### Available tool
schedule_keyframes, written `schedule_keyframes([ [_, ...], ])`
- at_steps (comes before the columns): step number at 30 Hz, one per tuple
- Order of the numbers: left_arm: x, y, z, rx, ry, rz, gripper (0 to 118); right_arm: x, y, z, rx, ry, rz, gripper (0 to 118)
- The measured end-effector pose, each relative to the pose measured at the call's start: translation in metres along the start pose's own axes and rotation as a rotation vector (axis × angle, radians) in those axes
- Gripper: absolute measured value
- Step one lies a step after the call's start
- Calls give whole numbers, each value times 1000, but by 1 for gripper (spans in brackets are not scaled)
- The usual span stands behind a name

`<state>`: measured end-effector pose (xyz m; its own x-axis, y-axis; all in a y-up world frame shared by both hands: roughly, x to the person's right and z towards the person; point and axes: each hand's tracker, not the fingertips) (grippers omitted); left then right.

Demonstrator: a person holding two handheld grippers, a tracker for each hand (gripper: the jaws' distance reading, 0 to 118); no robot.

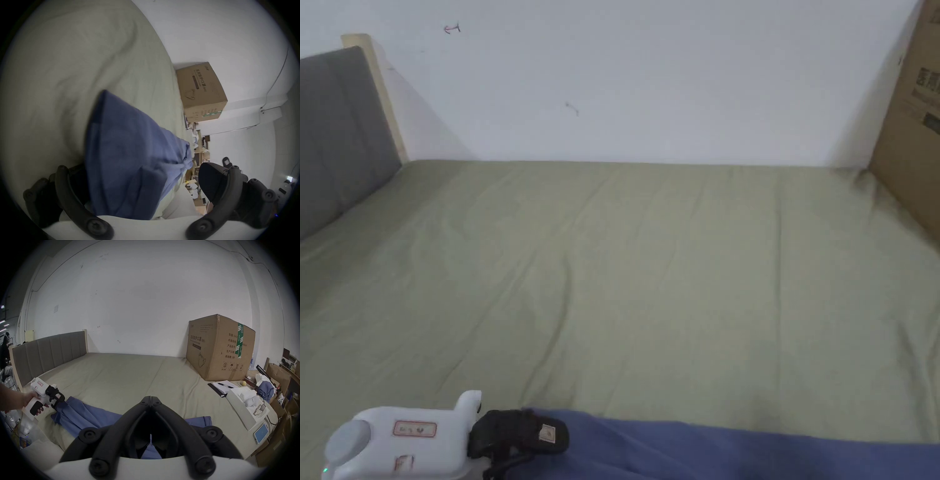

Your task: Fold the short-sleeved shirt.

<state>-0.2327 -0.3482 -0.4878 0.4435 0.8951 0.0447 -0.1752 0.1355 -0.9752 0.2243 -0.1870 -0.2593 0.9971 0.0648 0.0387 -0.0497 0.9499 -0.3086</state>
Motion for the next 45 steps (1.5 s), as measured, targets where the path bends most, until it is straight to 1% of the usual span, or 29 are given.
schedule_keyframes([
  [1, -8, 5, -2, 16, -31, 23, 118, -2, -1, -2, -12, 4, 2, 0],
  [4, -6, 3, -4, 29, -29, 34, 118, -7, -6, -5, -32, 30, 4, 0],
  [5, -5, 3, -4, 26, -30, 25, 110, -8, -7, -5, -35, 38, 8, 0],
  [6, -3, 1, -4, 24, -1, 2, 84, -9, -8, -5, -37, 43, 12, 0],
  [7, -3, 0, -4, 38, 102, -37, 23, -10, -8, -5, -39, 49, 20, 0],
  [8, -3, -1, -12, 36, 200, -61, 5, -10, -9, -3, -42, 54, 27, 0],
  [9, -8, -7, -20, 6, 310, -54, 5, -11, -9, -3, -47, 58, 34, 0],
  [10, -6, -9, -18, 46, 195, -17, 5, -11, -9, -4, -54, 61, 40, 0],
  [11, 0, -7, -16, 54, 226, -36, 5, -10, -9, -4, -60, 64, 42, 0],
  [15, 35, -11, -17, 41, 419, -146, 5, -5, -4, 0, -72, 69, 34, 0],
  [18, 72, -15, -7, 29, 575, -327, 5, 0, -1, 4, -57, 79, 26, 0],
  [20, 93, -19, 2, 20, 756, -465, 5, 4, -2, 7, -42, 85, 17, 0],
  [22, 106, -24, 7, 35, 1021, -534, 5, 10, -5, 7, -45, 106, -25, 0],
  [23, 109, -26, 12, 45, 1110, -571, 5, 13, -8, 7, -56, 108, -44, 0],
  [26, 115, -31, 14, 85, 1228, -583, 5, 24, -14, 10, -81, 108, -72, 0],
  [27, 118, -33, 10, 74, 1232, -580, 5, 28, -16, 11, -85, 108, -75, 0],
  [29, 132, -38, -6, 74, 1195, -590, 5, 36, -21, 14, -95, 103, -77, 0],
  [30, 140, -40, -16, 59, 1118, -582, 5, 39, -22, 15, -99, 101, -77, 0],
  [32, 161, -44, -42, 48, 898, -487, 5, 46, -24, 16, -105, 94, -83, 0],
  [34, 179, -47, -76, 8, 730, -417, 5, 52, -26, 17, -111, 84, -95, 0],
  [37, 192, -48, -134, -75, 586, -362, 6, 60, -27, 19, -122, 71, -120, 0],
  [38, 192, -50, -156, -95, 552, -346, 11, 62, -27, 21, -124, 71, -130, 0],
  [39, 192, -50, -173, -118, 512, -334, 25, 64, -27, 21, -127, 70, -135, 0],
  [40, 190, -51, -190, -135, 462, -314, 56, 66, -27, 22, -133, 66, -137, 0],
  [41, 188, -51, -201, -151, 435, -282, 103, 67, -27, 23, -138, 62, -136, 0],
  [42, 186, -53, -211, -174, 417, -238, 118, 69, -26, 24, -143, 59, -136, 0],
  [43, 186, -55, -212, -161, 396, -204, 116, 71, -25, 25, -146, 58, -135, 0],
  [45, 185, -54, -199, -92, 282, -178, 115, 74, -25, 28, -144, 57, -136, 0],
])
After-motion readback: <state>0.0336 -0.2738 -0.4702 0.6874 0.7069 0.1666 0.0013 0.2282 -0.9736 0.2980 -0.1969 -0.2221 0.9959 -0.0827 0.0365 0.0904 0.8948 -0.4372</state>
